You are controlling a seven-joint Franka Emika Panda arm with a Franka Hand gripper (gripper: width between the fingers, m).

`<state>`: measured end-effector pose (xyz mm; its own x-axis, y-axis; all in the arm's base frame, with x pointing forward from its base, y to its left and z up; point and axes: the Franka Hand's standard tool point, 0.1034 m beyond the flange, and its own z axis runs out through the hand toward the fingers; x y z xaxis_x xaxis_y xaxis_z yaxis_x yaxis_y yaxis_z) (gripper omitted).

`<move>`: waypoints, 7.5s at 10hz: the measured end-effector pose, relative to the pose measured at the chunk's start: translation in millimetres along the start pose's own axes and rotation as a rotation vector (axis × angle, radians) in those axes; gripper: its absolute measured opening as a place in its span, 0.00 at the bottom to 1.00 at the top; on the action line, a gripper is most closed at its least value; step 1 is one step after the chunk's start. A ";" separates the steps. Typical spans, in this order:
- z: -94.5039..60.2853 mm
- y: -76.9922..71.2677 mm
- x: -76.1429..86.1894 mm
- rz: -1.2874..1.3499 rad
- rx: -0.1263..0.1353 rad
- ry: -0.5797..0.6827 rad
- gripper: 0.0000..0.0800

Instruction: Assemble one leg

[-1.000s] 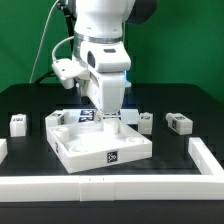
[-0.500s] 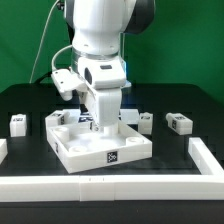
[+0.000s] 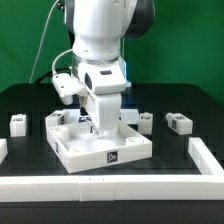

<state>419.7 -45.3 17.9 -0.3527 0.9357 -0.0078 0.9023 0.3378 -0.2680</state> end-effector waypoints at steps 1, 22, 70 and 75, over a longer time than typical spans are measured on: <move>1.6 -0.5 0.4 0.000 0.003 0.001 0.81; -4.0 21.8 8.5 0.205 -0.016 -0.020 0.10; -52.9 66.0 173.3 1.558 -0.084 -0.058 0.81; -45.7 67.3 184.3 1.521 0.193 -0.383 0.81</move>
Offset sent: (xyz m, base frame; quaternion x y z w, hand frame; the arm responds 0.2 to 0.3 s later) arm 0.0000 0.0005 -0.0021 -0.0018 -0.0007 0.0074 1.0000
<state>426.7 154.6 42.4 0.7498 0.2841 -0.5976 0.4233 -0.9001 0.1033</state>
